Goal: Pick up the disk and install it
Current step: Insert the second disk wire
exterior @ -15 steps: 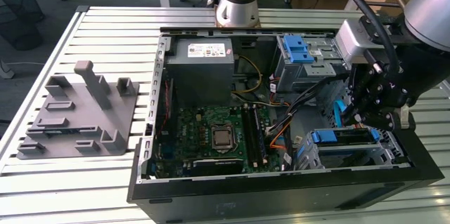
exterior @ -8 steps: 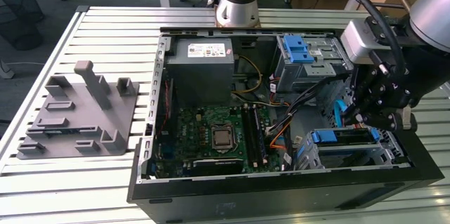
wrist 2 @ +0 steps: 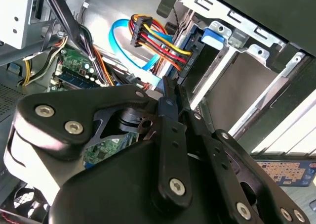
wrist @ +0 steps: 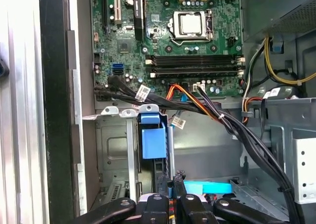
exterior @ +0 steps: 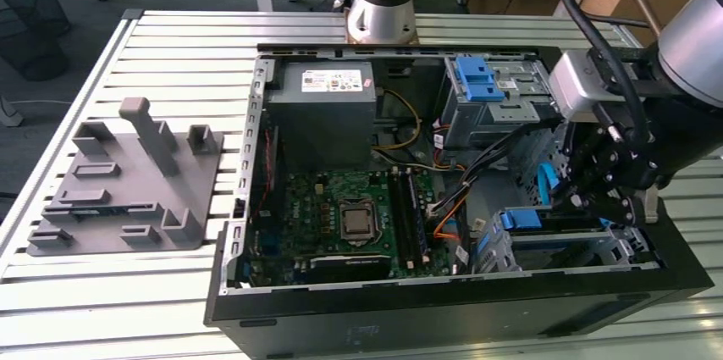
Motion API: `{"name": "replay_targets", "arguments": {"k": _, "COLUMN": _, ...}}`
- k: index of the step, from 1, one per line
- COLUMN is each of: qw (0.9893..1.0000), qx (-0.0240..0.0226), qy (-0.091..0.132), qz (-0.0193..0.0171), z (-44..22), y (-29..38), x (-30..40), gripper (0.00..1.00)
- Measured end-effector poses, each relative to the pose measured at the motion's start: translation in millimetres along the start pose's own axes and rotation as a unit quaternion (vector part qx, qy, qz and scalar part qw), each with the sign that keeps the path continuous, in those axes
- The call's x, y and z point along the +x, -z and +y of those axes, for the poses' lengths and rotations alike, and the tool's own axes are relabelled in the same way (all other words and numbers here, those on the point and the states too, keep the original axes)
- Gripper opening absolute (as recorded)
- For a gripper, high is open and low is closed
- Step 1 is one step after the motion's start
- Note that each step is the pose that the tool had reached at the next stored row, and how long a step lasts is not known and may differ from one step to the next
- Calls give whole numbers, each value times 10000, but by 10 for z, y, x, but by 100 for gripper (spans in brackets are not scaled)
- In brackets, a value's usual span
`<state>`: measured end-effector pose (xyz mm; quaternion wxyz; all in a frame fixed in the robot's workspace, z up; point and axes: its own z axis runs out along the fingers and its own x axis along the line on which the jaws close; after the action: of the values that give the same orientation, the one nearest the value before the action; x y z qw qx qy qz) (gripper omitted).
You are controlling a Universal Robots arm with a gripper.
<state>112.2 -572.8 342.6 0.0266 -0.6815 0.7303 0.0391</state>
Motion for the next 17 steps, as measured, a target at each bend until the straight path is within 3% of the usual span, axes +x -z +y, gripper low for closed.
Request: {"name": "replay_targets", "arguments": {"k": 17, "qw": 10000, "qx": 4, "qy": -97, "qz": -5, "z": -37, "y": -49, "x": 28, "gripper": 16}}
